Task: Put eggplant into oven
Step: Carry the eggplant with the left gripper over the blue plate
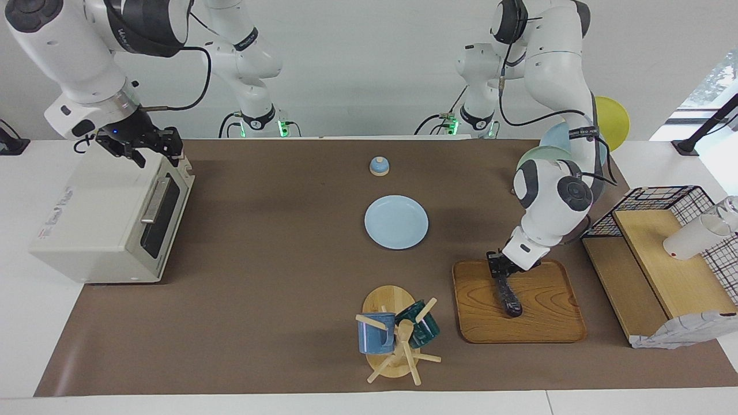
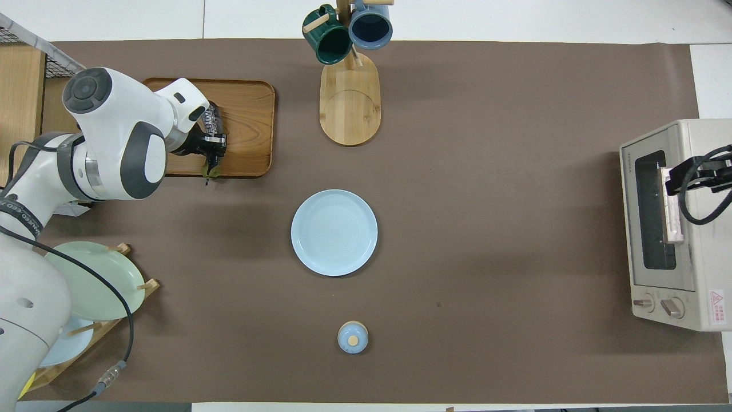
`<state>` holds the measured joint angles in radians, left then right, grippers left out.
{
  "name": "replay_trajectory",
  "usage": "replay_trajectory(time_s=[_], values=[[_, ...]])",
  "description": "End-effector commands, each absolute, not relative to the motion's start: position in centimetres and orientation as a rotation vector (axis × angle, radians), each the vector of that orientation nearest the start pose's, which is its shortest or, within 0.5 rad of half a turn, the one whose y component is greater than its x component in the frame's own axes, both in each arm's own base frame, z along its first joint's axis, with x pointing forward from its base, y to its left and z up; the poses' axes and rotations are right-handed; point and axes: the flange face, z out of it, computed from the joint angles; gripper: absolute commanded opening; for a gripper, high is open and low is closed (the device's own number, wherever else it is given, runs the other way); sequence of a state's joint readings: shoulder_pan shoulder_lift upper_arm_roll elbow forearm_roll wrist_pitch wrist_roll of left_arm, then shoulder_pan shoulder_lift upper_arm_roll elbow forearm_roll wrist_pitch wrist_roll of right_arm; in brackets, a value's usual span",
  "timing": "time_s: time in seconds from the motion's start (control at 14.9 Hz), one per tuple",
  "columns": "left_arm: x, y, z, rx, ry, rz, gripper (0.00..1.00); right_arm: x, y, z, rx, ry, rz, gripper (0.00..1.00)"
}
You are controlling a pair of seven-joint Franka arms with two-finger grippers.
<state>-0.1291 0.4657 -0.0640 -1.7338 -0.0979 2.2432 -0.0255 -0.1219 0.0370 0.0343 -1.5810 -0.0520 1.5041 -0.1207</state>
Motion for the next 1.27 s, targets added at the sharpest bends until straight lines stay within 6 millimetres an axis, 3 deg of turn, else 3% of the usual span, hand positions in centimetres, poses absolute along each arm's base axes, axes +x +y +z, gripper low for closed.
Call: replay_trajectory(time_s=[0.0, 0.13, 0.27, 0.4, 0.54, 0.67, 0.74, 0.94, 1.07, 1.2], values=[[65.4, -12.5, 31.9, -3.238, 0.18, -0.068, 0.0, 53.9, -5.0, 58.0, -3.158, -0.036, 0.169, 0.0], [65.5, -12.3, 33.1, -3.26, 0.141, -0.077, 0.0, 53.0, -4.9, 56.2, -3.165, -0.035, 0.131, 0.0], [65.1, -12.7, 36.9, -3.325, 0.083, -0.061, 0.0, 52.4, -5.0, 54.5, -3.174, -0.032, 0.064, 0.0], [63.4, -13.4, 40.8, -3.355, 0.003, -0.011, 0.0, 51.7, -5.3, 53.0, -3.183, -0.023, 0.027, 0.0], [61.0, -16.2, 44.8, -3.357, -0.115, 0.052, 0.0, 51.5, -5.9, 51.9, -3.185, -0.006, 0.059, 0.0], [58.6, -19.8, 47.2, -3.359, -0.172, 0.092, 0.0, 51.3, -7.1, 50.8, -3.185, 0.025, 0.075, 0.0], [57.5, -22.4, 47.5, -3.352, -0.196, 0.122, 0.0, 51.0, -7.9, 49.9, -3.184, 0.043, 0.08, 0.0], [54.1, -27.8, 47.2, -3.343, -0.113, 0.163, 0.0, 51.0, -9.0, 48.6, -3.193, 0.047, 0.072, 0.0], [51.1, -30.5, 45.6, -3.334, -0.088, 0.17, 0.0, 51.1, -9.4, 48.1, -3.215, -0.005, 0.089, 0.0], [48.0, -32.8, 42.7, -3.343, -0.073, 0.11, 0.0, 51.0, -10.6, 47.9, -3.215, -0.013, 0.095, 0.0]])
